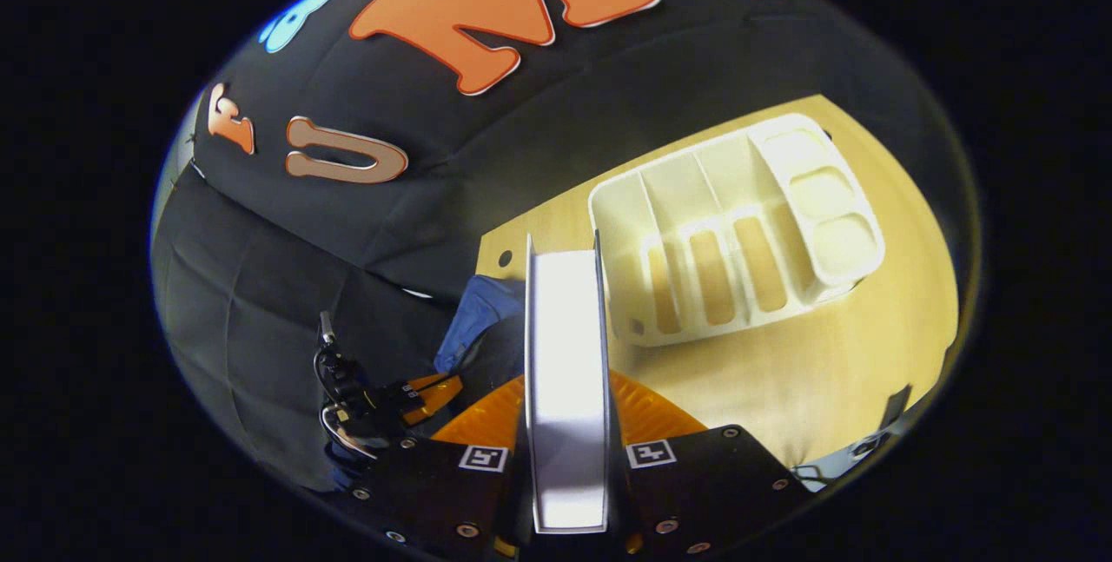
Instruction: Open the schoolbag, grab two books from the bookshelf and put them into the schoolbag.
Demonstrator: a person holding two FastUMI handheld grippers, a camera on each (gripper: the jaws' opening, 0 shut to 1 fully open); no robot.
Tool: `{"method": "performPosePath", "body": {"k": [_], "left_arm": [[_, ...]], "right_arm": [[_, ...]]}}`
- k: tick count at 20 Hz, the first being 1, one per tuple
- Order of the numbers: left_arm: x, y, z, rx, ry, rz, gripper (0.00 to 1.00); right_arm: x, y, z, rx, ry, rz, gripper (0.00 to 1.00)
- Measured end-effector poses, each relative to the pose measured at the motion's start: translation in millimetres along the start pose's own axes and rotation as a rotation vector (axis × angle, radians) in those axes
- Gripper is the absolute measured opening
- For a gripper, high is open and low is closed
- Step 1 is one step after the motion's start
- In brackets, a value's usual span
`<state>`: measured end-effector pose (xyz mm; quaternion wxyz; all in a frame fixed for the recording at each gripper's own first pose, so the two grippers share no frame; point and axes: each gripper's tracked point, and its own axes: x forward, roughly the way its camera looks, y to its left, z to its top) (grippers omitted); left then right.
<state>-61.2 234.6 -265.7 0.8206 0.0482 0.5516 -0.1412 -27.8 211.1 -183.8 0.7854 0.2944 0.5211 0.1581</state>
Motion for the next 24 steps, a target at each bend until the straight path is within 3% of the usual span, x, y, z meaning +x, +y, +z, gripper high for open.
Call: {"method": "performPosePath", "body": {"k": [6, 15, 18, 24], "left_arm": [[-2, -2, 4, 0.077, 0.017, -0.01, 0.01], [6, -12, 3, 0.148, 0.04, -0.026, 0.01], [5, -15, 3, 0.166, 0.037, -0.034, 0.01], [5, -26, 0, 0.207, 0.047, -0.052, 0.01]], "right_arm": [[51, 14, -62, 0.215, -0.048, 0.142, 0.35], [122, 46, -100, 0.315, -0.154, 0.149, 0.34], [142, 39, -101, 0.336, -0.222, 0.116, 0.34], [178, 45, -124, 0.362, -0.212, 0.115, 0.34]]}}
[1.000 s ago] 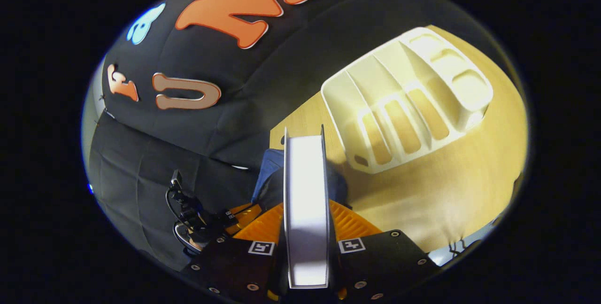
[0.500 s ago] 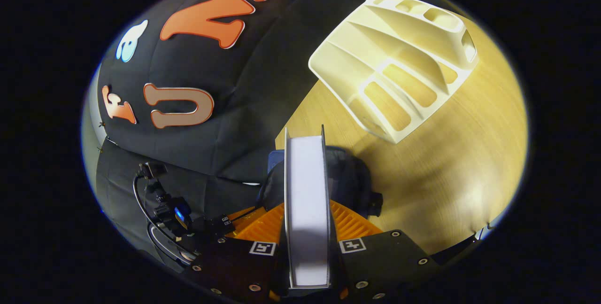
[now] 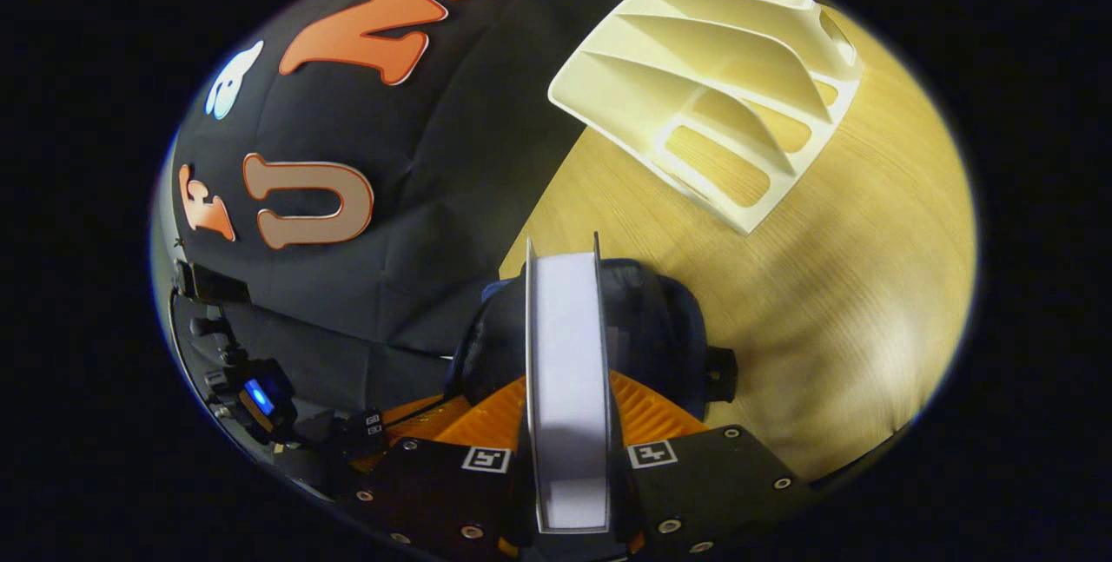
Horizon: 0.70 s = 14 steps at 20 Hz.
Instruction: Open the schoolbag, grab two books from the bookshelf and put them into the schoolbag.
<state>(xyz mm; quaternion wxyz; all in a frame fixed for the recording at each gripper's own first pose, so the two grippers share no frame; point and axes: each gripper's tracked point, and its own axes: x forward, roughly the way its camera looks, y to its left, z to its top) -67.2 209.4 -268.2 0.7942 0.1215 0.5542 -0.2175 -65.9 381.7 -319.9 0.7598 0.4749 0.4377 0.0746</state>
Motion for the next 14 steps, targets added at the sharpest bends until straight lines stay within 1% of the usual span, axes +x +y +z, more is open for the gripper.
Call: {"method": "performPosePath", "body": {"k": [2, 4, 7, 10, 12, 14], "left_arm": [[-2, -6, 1, 0.019, 0.004, -0.007, 0.01], [-3, -10, 3, 0.057, 0.014, -0.003, 0.01], [-8, -14, 5, 0.106, 0.024, 0.003, 0.01], [-9, -20, 8, 0.163, 0.026, -0.001, 0.01], [-9, -22, 11, 0.168, 0.022, -0.007, 0.0], [-10, -25, 10, 0.151, 0.022, -0.019, 0.01]], "right_arm": [[9, 5, -6, -0.01, -0.036, 0.012, 0.34], [19, 6, -10, 0.015, -0.047, 0.035, 0.35], [34, 4, -13, 0.065, -0.035, 0.077, 0.34], [43, 5, -21, 0.056, 0.002, 0.091, 0.34], [46, 4, -20, 0.055, 0.015, 0.099, 0.34], [47, 1, -20, 0.05, 0.031, 0.107, 0.35]]}}
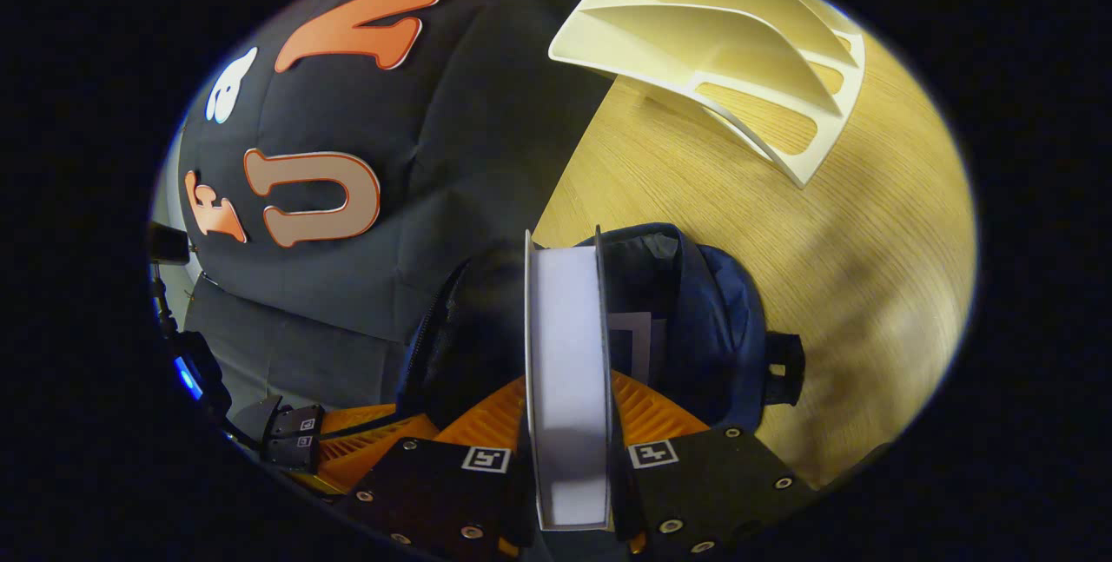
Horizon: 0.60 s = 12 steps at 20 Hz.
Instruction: Open the schoolbag, grab two books from the bookshelf and put them into the schoolbag.
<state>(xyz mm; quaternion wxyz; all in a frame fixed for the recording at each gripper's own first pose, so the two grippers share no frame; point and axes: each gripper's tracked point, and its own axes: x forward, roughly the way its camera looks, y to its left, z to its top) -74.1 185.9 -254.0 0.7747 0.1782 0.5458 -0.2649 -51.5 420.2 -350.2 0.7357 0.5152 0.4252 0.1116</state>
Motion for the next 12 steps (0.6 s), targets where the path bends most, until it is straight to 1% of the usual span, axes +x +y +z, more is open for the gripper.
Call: {"method": "performPosePath", "body": {"k": [2, 6, 10, 12], "left_arm": [[3, -1, -1, -0.008, -0.001, -0.004, 0.0], [8, -9, -1, 0.008, 0.004, -0.022, 0.01], [10, -20, -1, 0.052, 0.008, -0.043, 0.0], [10, -19, -1, 0.069, 0.009, -0.029, 0.01]], "right_arm": [[4, 1, 2, -0.006, -0.001, 0.01, 0.34], [19, 0, -10, -0.006, 0.016, 0.029, 0.35], [35, 1, -20, 0.022, 0.027, 0.052, 0.35], [42, 2, -21, 0.031, 0.028, 0.06, 0.35]]}}
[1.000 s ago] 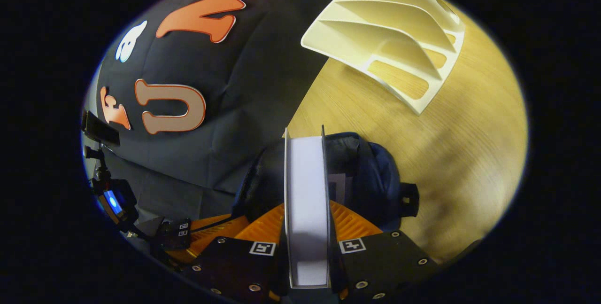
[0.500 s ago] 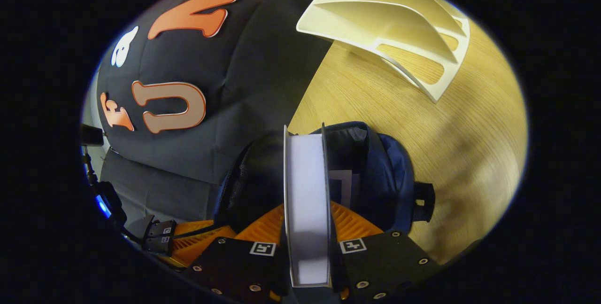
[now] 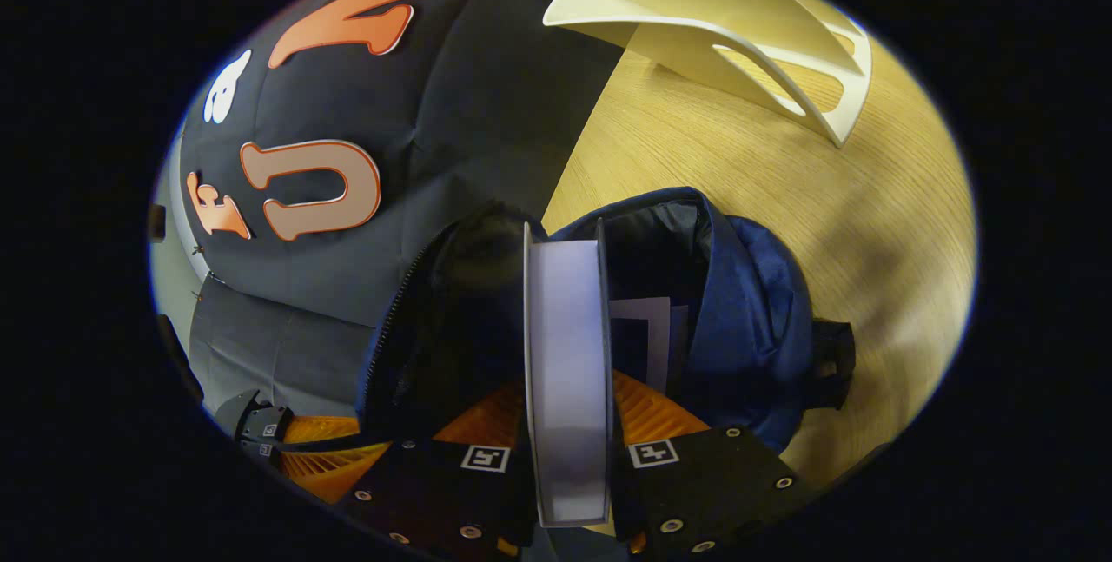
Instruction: Open the schoolbag, grab two books from the bookshelf and put them into the schoolbag.
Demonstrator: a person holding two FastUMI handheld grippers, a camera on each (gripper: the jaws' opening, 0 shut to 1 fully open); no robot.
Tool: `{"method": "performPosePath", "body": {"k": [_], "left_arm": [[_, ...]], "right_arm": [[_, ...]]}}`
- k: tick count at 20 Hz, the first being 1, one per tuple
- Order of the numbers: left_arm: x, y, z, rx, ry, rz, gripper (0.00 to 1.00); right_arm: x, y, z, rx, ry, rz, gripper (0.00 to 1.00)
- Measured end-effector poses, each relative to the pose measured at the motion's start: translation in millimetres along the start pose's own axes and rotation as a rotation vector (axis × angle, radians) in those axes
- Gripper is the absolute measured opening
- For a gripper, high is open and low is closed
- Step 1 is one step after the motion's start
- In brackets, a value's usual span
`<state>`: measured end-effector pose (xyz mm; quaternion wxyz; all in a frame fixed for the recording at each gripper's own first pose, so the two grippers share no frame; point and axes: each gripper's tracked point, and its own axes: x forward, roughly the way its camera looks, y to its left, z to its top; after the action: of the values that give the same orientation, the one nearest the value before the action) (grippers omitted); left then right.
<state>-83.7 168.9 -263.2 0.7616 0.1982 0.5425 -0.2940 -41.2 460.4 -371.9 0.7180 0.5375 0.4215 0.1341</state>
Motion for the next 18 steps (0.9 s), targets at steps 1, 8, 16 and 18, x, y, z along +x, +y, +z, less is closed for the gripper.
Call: {"method": "performPosePath", "body": {"k": [1, 8, 16, 18], "left_arm": [[-1, 0, 1, 0.007, -0.001, -0.001, 0.0], [-9, 10, 1, -0.024, -0.015, -0.038, 0.01], [-9, 4, -4, -0.018, -0.014, -0.068, 0.01], [-6, 5, -4, -0.018, -0.014, -0.064, 0.01]], "right_arm": [[4, 0, -1, 0.005, 0.001, 0.005, 0.35], [16, -1, -4, 0.036, 0.007, 0.023, 0.35], [40, -3, -12, 0.045, 0.013, 0.047, 0.36], [45, -3, -13, 0.051, 0.012, 0.054, 0.36]]}}
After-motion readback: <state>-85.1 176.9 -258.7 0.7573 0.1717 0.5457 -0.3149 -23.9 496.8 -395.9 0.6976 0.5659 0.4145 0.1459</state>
